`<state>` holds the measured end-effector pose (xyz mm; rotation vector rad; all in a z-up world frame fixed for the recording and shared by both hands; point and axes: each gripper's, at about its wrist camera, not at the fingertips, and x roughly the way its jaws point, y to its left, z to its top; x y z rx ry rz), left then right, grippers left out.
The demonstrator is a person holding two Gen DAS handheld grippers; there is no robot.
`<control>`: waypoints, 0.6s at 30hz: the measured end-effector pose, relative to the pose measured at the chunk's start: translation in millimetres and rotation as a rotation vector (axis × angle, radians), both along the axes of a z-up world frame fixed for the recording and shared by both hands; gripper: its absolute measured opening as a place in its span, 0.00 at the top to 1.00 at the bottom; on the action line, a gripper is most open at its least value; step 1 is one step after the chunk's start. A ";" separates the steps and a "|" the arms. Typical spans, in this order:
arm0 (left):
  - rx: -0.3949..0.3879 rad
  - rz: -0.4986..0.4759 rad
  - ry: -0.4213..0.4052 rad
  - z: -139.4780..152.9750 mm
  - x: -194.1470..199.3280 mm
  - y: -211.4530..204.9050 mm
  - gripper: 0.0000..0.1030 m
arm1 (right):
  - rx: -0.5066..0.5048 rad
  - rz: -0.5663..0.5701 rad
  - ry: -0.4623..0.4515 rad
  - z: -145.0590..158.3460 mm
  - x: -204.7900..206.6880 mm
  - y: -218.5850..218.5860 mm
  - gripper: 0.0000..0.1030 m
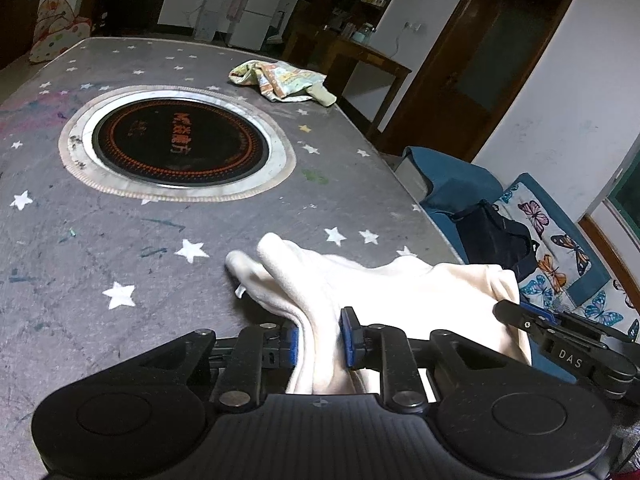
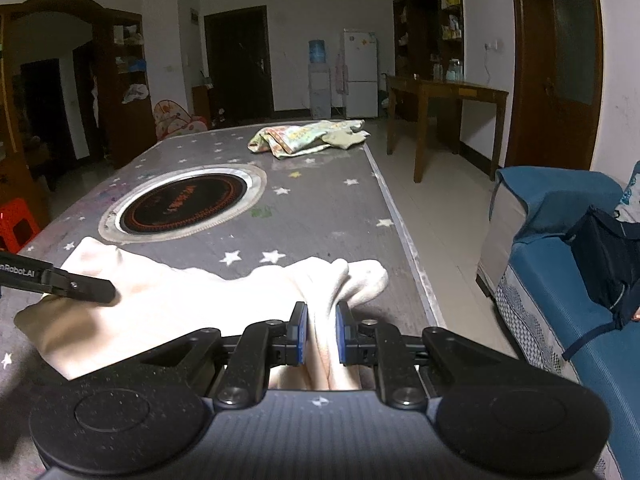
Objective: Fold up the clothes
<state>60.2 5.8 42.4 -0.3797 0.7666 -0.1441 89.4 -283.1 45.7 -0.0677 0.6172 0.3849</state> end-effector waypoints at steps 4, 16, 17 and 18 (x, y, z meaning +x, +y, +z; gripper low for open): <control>0.004 0.009 0.013 -4.3 -1.1 5.4 0.69 | -0.014 -0.006 0.015 -6.5 2.8 -1.1 0.86; 0.027 0.080 -0.005 0.5 -3.1 28.6 0.64 | -0.043 -0.029 0.003 -5.9 13.6 -0.6 0.83; 0.031 0.074 -0.016 3.3 -2.5 27.2 0.64 | -0.045 -0.019 0.002 -5.6 14.5 2.1 0.83; 0.034 0.069 -0.028 6.2 -1.8 25.8 0.64 | -0.048 -0.009 0.004 -6.1 15.7 5.6 0.83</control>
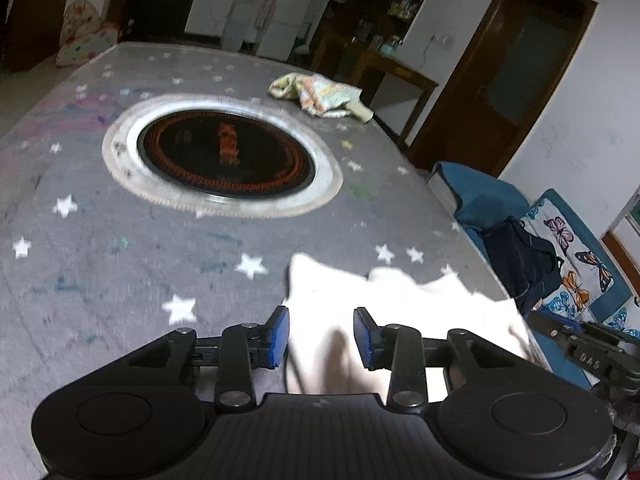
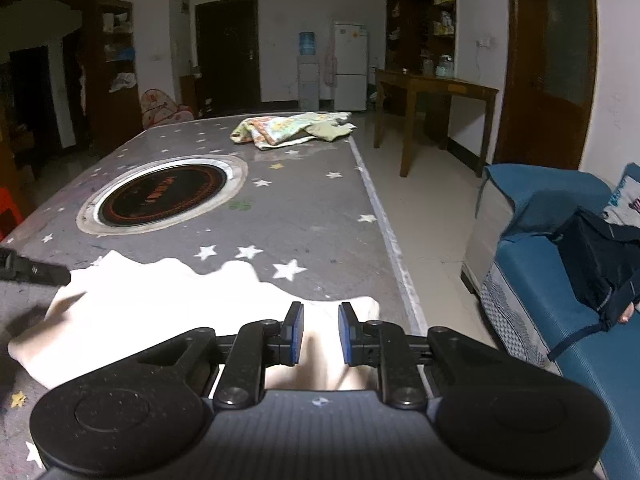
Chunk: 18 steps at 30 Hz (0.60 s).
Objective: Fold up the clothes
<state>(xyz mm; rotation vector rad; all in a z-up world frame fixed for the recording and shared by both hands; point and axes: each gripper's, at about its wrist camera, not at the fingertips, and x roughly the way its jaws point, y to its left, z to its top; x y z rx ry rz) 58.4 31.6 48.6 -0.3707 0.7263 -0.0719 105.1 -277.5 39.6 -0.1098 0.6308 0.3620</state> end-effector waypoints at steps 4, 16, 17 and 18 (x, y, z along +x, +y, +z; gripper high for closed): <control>0.000 -0.051 -0.019 3.6 6.9 -10.9 0.68 | -0.003 0.039 0.015 -4.8 5.5 14.2 0.83; 0.010 -0.165 -0.004 -8.9 44.4 -45.7 0.78 | 0.004 0.097 0.043 -19.0 26.5 41.8 0.83; 0.013 -0.165 0.002 -11.0 48.4 -46.5 0.78 | 0.003 0.098 0.048 -20.6 28.7 43.2 0.83; 0.016 -0.165 0.010 -13.4 52.7 -47.4 0.78 | 0.001 0.099 0.052 -22.5 30.7 44.3 0.83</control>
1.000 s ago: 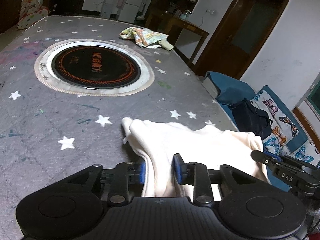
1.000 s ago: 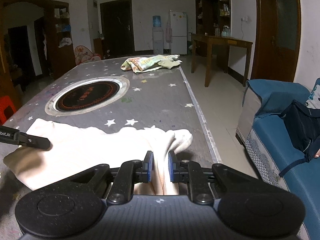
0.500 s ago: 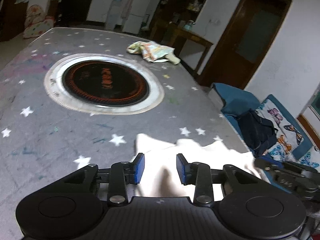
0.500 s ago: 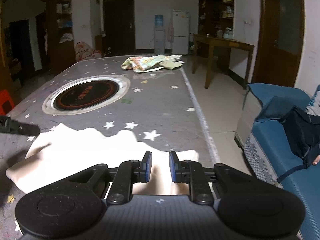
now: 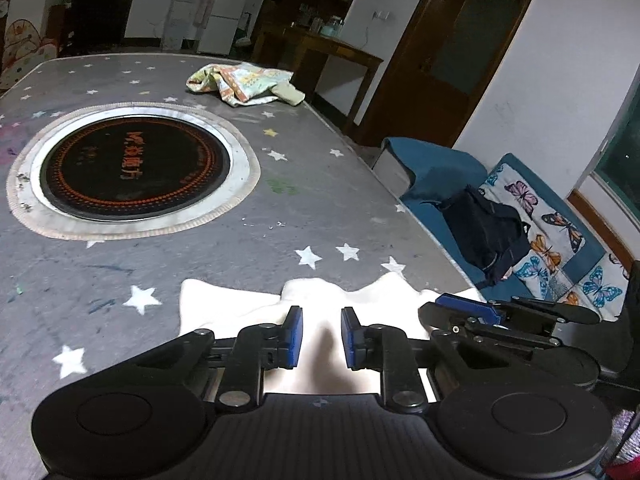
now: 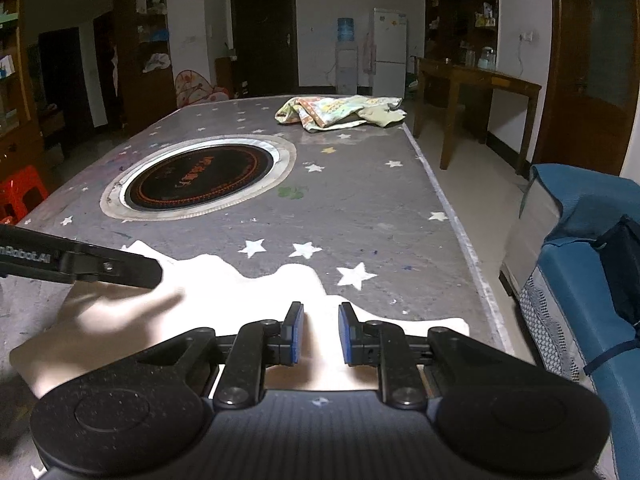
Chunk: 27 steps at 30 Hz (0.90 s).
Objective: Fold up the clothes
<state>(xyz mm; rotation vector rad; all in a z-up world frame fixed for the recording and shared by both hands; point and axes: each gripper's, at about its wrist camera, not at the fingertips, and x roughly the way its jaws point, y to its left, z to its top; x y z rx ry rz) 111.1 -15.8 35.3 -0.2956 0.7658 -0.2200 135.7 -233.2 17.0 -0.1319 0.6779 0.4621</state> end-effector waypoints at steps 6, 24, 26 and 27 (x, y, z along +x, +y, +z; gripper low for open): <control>0.002 0.010 0.032 -14.5 14.2 1.2 0.78 | 0.003 -0.002 0.010 -8.0 7.8 2.2 0.82; 0.005 -0.031 -0.003 -9.6 17.4 -7.0 0.78 | 0.013 0.035 -0.008 -5.2 12.7 20.7 0.81; 0.008 -0.031 0.004 -12.7 18.0 -6.4 0.78 | 0.015 0.049 -0.011 -0.6 8.0 18.4 0.81; 0.006 -0.032 0.005 -13.9 17.8 -5.7 0.78 | 0.015 0.056 -0.013 1.8 5.3 17.2 0.81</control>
